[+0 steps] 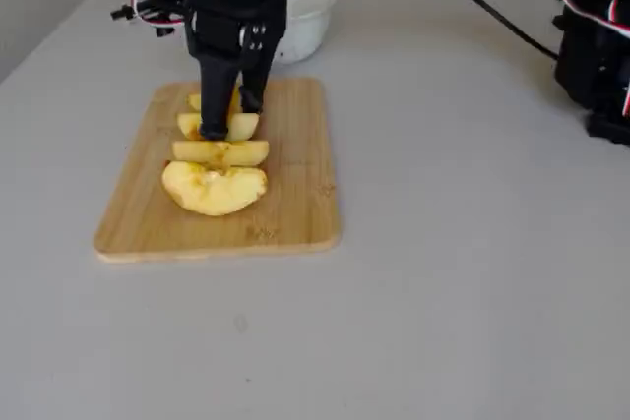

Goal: Pick up the second from the right apple slice from the cutting board and place it into the bowl

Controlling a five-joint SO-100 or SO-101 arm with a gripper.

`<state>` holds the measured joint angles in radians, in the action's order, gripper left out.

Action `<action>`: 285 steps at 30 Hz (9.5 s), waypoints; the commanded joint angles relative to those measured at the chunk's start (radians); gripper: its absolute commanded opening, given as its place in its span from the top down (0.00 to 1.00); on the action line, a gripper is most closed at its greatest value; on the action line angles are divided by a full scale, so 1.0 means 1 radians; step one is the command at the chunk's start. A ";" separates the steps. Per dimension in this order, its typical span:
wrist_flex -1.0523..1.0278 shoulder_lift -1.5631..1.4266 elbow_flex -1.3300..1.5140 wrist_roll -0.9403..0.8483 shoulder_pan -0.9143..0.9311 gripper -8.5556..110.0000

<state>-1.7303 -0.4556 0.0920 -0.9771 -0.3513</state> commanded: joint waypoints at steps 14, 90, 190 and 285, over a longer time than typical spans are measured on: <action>0.060 0.048 -0.069 0.029 -0.023 0.93; -0.095 -0.716 0.009 0.758 0.341 0.92; 0.640 -2.835 2.928 0.905 0.377 0.93; 0.640 -2.835 2.928 0.905 0.377 0.93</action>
<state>-1.0968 -3.2797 3.0250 -0.0721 0.0199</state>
